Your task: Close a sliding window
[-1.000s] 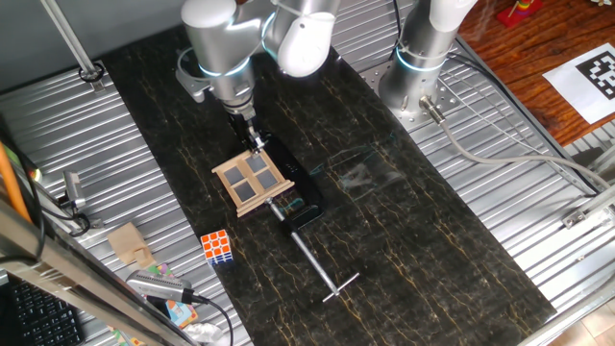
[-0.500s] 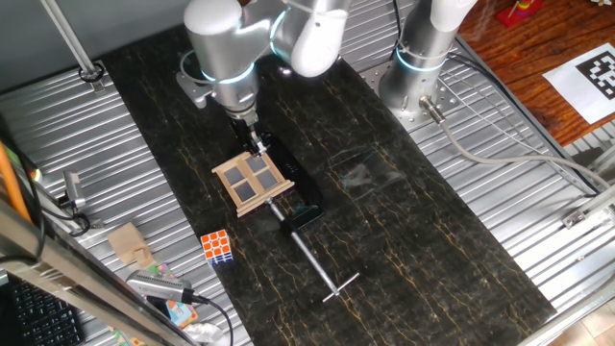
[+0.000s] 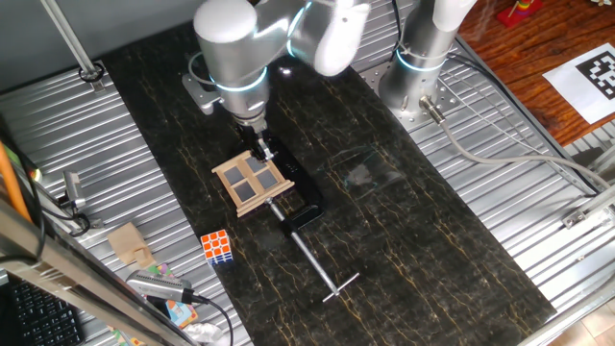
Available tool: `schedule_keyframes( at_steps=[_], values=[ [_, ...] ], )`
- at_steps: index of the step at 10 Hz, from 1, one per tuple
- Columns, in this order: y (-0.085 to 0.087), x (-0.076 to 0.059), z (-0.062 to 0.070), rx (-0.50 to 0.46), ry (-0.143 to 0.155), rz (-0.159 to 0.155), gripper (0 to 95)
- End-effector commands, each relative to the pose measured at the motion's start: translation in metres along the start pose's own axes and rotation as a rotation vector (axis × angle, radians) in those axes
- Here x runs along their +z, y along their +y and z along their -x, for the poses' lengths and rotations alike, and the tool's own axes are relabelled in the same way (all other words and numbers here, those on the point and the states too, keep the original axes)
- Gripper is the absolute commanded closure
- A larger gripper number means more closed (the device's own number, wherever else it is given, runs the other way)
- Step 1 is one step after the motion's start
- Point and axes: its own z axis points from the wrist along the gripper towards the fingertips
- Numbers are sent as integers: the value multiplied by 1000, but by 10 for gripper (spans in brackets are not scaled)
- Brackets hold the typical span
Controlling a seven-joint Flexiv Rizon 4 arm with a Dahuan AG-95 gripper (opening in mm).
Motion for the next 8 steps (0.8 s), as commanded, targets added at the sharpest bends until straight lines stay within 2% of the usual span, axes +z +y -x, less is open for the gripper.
schedule_keyframes(
  at_steps=[1, 5, 8],
  values=[
    [9, -10, -5, 3, 6, -8, 950],
    [15, -20, -11, 28, -5, -13, 950],
    [16, -19, -16, 22, -26, -10, 950]
  ],
)
